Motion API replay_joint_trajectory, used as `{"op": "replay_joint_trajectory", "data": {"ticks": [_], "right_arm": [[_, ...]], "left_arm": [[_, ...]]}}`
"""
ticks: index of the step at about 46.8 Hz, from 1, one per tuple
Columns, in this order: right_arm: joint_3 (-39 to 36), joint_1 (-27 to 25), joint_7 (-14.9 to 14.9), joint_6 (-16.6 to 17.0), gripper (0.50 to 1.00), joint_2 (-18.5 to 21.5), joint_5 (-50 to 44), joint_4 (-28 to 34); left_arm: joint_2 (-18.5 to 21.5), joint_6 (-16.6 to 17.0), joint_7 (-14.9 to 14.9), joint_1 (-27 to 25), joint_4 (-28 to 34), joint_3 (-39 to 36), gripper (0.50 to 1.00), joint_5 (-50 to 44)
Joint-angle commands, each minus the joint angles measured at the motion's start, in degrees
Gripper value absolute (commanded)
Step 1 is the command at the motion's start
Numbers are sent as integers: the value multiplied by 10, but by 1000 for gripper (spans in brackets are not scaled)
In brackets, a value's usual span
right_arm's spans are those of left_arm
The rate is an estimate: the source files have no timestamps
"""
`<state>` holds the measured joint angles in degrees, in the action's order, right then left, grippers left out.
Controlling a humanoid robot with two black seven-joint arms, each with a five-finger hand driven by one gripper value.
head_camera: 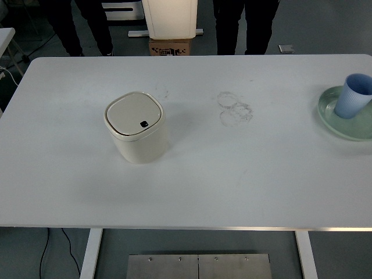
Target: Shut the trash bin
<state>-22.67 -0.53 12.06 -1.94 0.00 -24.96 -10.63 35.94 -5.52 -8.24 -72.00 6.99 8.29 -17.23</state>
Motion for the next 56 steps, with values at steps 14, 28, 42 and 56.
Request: {"op": "replay_joint_trajectory", "data": {"ticks": [14,28,42,56], "right_arm": [[0,0,0,0,991,0,0,0],[0,0,1,0,991,0,0,0],[0,0,1,0,991,0,0,0],[0,0,0,0,991,0,0,0]], "left_arm": [[13,0,0,6,0,29,1000,0],[8,-1,0,29,0,26,1000,9],[-15,-2,-4,44,0,25,1000,11],[-89,11,-4,26,-1,25,1000,47]]}}
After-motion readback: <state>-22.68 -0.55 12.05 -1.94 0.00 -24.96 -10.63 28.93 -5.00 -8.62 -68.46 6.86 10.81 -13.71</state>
